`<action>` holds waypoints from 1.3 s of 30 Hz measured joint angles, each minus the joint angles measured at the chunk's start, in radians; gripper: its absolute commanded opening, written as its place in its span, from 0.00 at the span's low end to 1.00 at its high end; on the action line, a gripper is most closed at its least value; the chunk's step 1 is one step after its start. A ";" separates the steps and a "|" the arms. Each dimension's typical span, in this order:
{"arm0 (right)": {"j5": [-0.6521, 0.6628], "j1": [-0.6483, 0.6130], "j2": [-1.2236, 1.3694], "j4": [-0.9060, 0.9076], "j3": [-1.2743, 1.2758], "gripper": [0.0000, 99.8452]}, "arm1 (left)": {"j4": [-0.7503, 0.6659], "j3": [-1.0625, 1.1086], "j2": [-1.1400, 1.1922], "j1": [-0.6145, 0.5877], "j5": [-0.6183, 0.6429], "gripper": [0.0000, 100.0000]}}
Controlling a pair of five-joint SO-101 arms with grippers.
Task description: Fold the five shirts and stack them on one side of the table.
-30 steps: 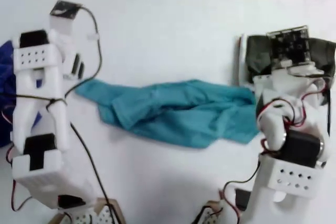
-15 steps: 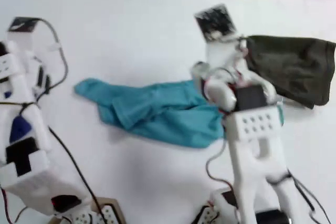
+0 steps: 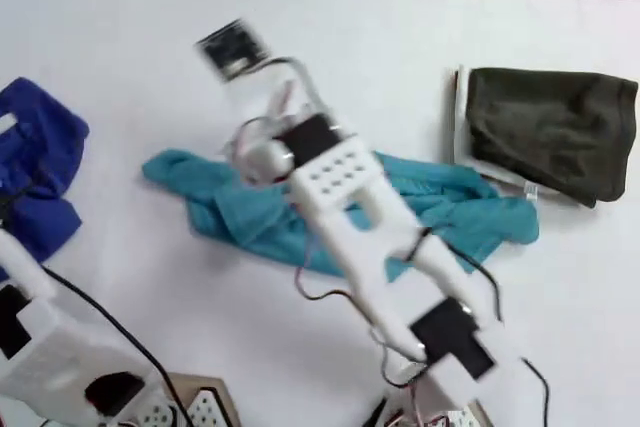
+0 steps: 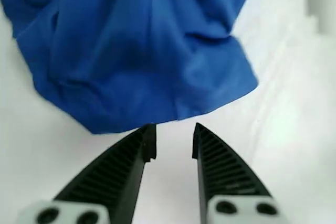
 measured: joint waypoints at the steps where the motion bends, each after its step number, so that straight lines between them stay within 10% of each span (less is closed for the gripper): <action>1: 0.000 -0.017 0.032 0.000 -0.011 0.33 | 0.003 0.000 0.000 -0.018 -0.006 0.14; 28: -0.089 -0.141 0.557 -0.002 -0.276 0.32 | 0.003 0.000 0.000 -0.256 -0.107 0.14; 34: -0.089 -0.135 0.557 -0.002 -0.276 0.00 | 0.003 0.000 0.000 -0.256 -0.107 0.14; 39: -0.089 -0.107 0.557 0.018 -0.278 0.02 | -0.009 0.000 0.000 -0.256 -0.107 0.14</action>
